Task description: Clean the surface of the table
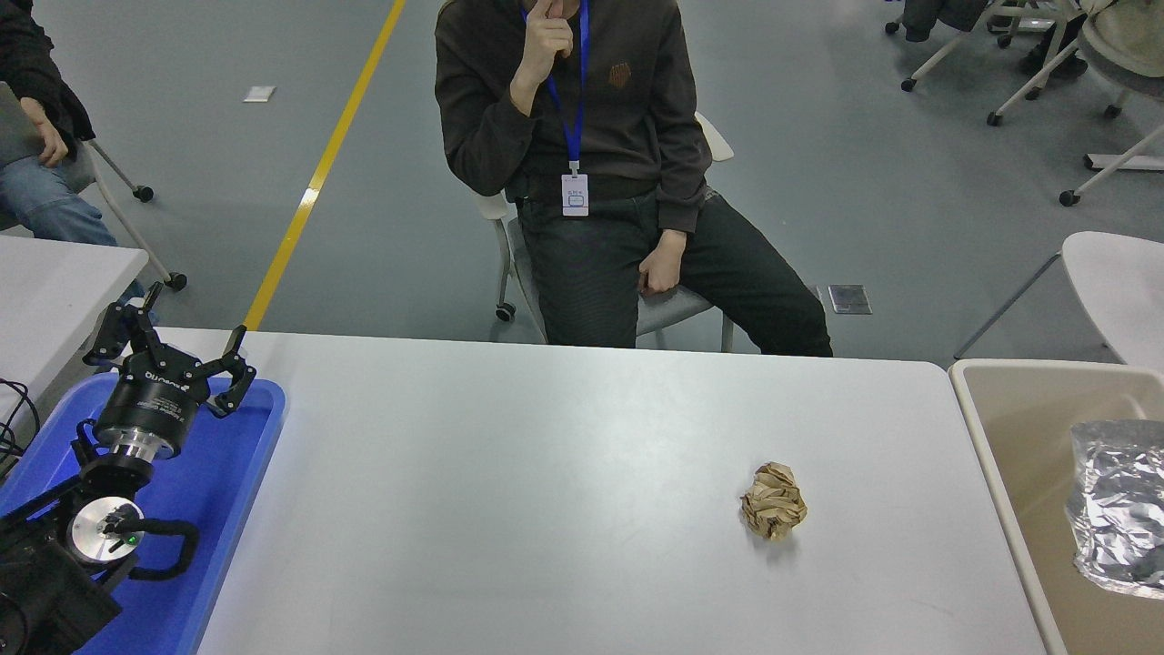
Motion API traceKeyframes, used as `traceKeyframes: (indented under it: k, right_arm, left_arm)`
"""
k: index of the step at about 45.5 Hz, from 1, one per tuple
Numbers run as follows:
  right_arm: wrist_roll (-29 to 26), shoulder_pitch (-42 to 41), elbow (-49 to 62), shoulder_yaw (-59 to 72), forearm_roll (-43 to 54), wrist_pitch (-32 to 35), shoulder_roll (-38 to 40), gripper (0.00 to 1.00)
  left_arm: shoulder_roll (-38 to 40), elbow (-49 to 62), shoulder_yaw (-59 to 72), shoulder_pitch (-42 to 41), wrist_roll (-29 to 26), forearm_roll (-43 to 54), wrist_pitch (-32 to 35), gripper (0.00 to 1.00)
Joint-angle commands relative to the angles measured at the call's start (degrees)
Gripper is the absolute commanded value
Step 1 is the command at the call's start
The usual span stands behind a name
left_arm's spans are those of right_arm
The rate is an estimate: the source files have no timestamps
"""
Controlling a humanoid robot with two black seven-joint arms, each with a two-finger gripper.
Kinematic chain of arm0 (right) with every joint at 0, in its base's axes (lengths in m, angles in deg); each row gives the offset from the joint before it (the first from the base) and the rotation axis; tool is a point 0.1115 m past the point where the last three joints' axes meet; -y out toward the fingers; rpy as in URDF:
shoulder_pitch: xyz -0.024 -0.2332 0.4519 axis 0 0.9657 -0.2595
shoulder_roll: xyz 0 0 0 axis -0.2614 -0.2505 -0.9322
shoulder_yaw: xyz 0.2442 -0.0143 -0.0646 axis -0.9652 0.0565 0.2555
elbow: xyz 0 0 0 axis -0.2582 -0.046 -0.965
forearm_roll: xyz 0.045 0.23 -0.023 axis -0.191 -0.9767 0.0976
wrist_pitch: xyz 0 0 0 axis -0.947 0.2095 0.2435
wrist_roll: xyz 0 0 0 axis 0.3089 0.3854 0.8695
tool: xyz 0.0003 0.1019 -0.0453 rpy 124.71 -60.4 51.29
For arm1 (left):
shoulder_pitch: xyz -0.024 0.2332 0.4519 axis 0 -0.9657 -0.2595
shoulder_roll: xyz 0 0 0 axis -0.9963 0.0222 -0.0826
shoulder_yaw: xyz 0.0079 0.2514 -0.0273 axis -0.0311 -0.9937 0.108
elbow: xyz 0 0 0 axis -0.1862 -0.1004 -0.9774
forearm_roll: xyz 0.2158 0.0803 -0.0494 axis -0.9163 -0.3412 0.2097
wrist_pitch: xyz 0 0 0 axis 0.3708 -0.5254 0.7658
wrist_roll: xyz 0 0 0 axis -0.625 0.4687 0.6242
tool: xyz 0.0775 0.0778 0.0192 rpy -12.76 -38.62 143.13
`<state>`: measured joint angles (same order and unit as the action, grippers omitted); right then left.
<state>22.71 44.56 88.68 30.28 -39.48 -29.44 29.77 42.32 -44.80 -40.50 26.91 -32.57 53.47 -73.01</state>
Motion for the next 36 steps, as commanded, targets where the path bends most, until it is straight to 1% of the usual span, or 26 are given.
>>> traceKeyframes:
  k: [1, 8, 20, 29, 36]
  right_arm:
    - [-0.27, -1.0, 0.1, 2.79, -0.23, -0.22, 0.08, 0.99]
    - [-0.27, -0.92, 0.19, 3.23, -5.59, -1.01, 0.08, 0.99]
    - [-0.18, -1.09, 0.28, 2.35, -5.95, -1.1, 2.46, 0.99]
    - [-0.09, -1.36, 0.37, 2.44, -10.51, -1.1, 3.16, 0.99]
    - [0.08, -2.76, -0.16, 1.82, -11.66, -1.71, 3.69, 0.99]
  left_arm:
    - [0.0, 0.0, 0.0, 0.0, 0.0, 0.0, 0.0, 1.0]
    - [0.0, 0.0, 0.0, 0.0, 0.0, 0.0, 0.0, 1.0]
    - [0.0, -0.09, 0.0, 0.0, 0.0, 0.0, 0.09, 1.0]
    - [0.0, 0.0, 0.0, 0.0, 0.0, 0.0, 0.09, 1.0]
    - [0.0, 0.0, 0.0, 0.0, -0.09, 0.0, 0.09, 1.0]
